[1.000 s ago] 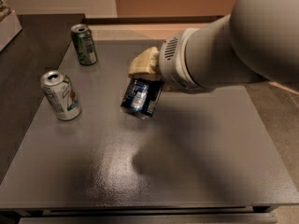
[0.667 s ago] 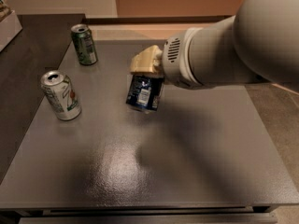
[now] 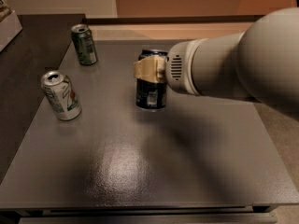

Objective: Place pepsi can upright

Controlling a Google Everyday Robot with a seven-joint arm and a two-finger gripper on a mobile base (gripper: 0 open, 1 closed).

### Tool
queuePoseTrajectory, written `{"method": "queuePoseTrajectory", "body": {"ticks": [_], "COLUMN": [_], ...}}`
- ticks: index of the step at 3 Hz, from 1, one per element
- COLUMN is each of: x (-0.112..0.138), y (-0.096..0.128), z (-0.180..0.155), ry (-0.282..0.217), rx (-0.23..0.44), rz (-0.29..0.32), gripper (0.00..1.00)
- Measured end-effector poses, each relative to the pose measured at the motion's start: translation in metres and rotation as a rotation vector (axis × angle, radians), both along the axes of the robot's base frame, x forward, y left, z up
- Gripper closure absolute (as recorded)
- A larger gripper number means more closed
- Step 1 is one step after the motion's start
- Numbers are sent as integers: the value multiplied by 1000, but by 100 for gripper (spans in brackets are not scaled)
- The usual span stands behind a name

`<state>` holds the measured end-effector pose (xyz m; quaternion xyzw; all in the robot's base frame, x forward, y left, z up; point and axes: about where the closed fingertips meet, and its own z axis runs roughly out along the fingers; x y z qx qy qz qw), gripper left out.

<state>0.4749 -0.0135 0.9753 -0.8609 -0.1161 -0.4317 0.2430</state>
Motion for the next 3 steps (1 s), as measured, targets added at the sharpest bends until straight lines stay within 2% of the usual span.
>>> {"method": "queuePoseTrajectory", "body": {"ticks": [1,2,3], "x": [8,17,24], "y": [-7,-13,-11], "z": [0,-1,-13], "ry": [-158,-270,-332], "rx": [-92,-159,-189], "rz": [23,45,60], "gripper": [100,100,100]}}
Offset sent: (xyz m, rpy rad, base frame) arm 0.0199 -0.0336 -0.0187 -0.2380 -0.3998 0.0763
